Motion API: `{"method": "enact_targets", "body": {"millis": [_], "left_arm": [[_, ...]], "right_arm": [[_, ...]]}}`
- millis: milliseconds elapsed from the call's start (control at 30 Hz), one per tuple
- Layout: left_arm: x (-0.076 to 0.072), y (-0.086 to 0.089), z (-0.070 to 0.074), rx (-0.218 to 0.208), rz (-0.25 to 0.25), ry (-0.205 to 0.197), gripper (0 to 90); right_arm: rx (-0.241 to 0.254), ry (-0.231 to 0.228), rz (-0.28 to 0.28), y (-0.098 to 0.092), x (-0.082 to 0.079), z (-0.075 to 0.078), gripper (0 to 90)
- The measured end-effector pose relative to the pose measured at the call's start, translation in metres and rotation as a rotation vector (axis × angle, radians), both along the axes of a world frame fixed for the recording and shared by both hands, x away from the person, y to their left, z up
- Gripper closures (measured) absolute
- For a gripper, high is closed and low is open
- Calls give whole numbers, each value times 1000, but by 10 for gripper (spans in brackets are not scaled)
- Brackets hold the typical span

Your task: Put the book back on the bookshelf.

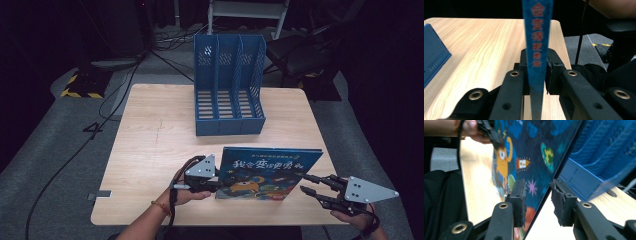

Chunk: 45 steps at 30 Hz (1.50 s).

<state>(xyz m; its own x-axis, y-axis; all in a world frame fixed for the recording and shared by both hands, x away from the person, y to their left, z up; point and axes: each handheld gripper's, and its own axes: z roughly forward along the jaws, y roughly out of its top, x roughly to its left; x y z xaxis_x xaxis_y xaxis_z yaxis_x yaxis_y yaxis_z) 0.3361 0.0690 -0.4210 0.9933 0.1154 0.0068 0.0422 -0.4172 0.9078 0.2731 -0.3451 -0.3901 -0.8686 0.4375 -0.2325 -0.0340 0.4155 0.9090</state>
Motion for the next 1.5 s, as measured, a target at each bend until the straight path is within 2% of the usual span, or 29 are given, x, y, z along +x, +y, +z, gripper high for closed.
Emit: {"method": "enact_targets", "body": {"millis": [100, 200, 267, 333, 367, 433, 467, 533, 567, 633, 700, 767, 833, 933, 1000, 1033, 1133, 1367, 1500], "left_arm": [[2, 2, 0, 0, 24, -3, 820], [6, 5, -1, -8, 30, 2, 821], [7, 5, -1, -6, 28, 2, 820], [8, 5, 0, -3, 24, -2, 820], [8, 5, 0, -1, 22, -5, 821], [9, 7, 0, 1, 19, 0, 824], [9, 8, 1, 2, 22, -3, 825], [10, 10, 1, 6, 32, -10, 824], [11, 10, 1, 5, 36, -10, 823], [12, 13, 1, 8, 50, -16, 819], [14, 18, 1, 7, 66, -15, 816], [18, 24, 1, 7, 110, -29, 787], [20, 29, 0, -3, 132, -18, 759], [21, 29, 1, 5, 173, -38, 726], [23, 30, 0, -6, 229, -39, 675], [25, 32, -1, -17, 239, -31, 651], [26, 32, -1, -22, 267, -37, 616], [31, 37, -3, -47, 337, -29, 494], [32, 43, -4, -54, 353, -22, 452]], "right_arm": [[16, 8, -48, -5, 7, -4, 646], [15, 12, -85, -3, 16, -6, 602], [28, 20, -87, 2, 23, -6, 580], [24, 34, -88, 10, 33, -6, 517], [29, 52, -71, 13, 37, -5, 498], [33, 54, -55, 21, 44, -6, 430], [26, 70, -29, 24, 47, -6, 410], [4, 78, -1, 31, 53, -4, 403], [22, 98, 30, 35, 59, -3, 403], [30, 113, 56, 41, 65, -3, 410], [35, 121, 54, 48, 71, -3, 426], [68, 147, 86, 49, 77, -4, 514], [83, 169, 119, 49, 79, -5, 563], [67, 141, 84, 55, 76, -5, 615], [78, 132, 72, 56, 76, -6, 652], [85, 140, 91, 57, 76, -6, 658], [70, 120, 58, 62, 72, -6, 693], [64, 114, 62, 73, 69, -5, 737], [51, 102, 65, 82, 66, -5, 750]]}}
